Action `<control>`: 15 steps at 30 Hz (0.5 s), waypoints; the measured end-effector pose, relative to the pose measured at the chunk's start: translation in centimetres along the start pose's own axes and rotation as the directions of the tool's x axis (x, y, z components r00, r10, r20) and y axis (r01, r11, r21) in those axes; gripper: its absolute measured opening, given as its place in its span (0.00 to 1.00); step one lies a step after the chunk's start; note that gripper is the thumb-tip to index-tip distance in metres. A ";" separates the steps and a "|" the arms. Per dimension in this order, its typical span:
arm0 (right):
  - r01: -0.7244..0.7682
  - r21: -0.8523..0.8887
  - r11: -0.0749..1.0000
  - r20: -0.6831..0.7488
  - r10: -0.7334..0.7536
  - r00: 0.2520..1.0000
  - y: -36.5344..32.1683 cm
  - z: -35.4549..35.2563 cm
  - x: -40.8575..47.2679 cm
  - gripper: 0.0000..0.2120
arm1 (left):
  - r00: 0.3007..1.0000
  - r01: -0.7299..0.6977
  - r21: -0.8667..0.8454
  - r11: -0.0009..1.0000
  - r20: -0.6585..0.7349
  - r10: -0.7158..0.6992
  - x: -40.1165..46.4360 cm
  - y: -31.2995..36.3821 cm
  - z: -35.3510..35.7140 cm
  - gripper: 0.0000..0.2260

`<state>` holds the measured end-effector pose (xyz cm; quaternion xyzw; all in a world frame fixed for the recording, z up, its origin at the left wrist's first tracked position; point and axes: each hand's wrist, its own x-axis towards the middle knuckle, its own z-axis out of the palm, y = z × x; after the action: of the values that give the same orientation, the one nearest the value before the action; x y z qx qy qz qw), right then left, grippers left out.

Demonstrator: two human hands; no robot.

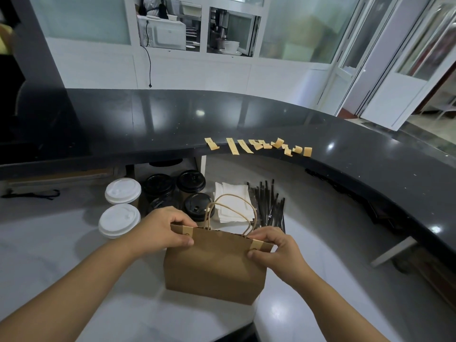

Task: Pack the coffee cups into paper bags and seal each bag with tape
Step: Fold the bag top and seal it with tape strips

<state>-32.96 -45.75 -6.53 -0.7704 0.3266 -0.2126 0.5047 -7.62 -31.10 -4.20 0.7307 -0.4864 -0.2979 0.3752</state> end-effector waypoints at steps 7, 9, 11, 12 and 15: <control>0.026 0.068 0.997 0.046 -0.029 0.998 0.1 -0.5 0.3 0.12 | 0.999 0.017 -0.089 0.996 0.032 -0.014 -0.1 0.1 0.0 0.14; 0.033 0.077 0.996 0.068 -0.039 0.997 0.2 -0.7 0.4 0.14 | 0.999 0.019 -0.111 0.994 0.037 -0.015 -0.1 0.2 0.2 0.11; 0.044 0.082 0.996 0.088 -0.052 0.995 0.5 -1.0 0.4 0.13 | 0.999 0.025 -0.109 0.994 0.039 -0.020 0.0 0.2 0.4 0.10; 0.054 0.089 0.995 0.092 -0.062 0.994 0.7 -1.1 0.5 0.13 | 0.999 0.026 -0.106 0.994 0.038 -0.022 0.0 0.1 0.4 0.10; 0.081 0.084 0.993 0.078 -0.087 0.993 1.0 -1.0 0.5 0.14 | 0.999 0.039 -0.108 0.993 0.037 -0.035 0.1 0.1 0.5 0.11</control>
<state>-33.52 -47.05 -7.07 -0.7704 0.2643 -0.2152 0.5388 -8.03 -31.32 -4.36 0.7127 -0.4623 -0.3435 0.4004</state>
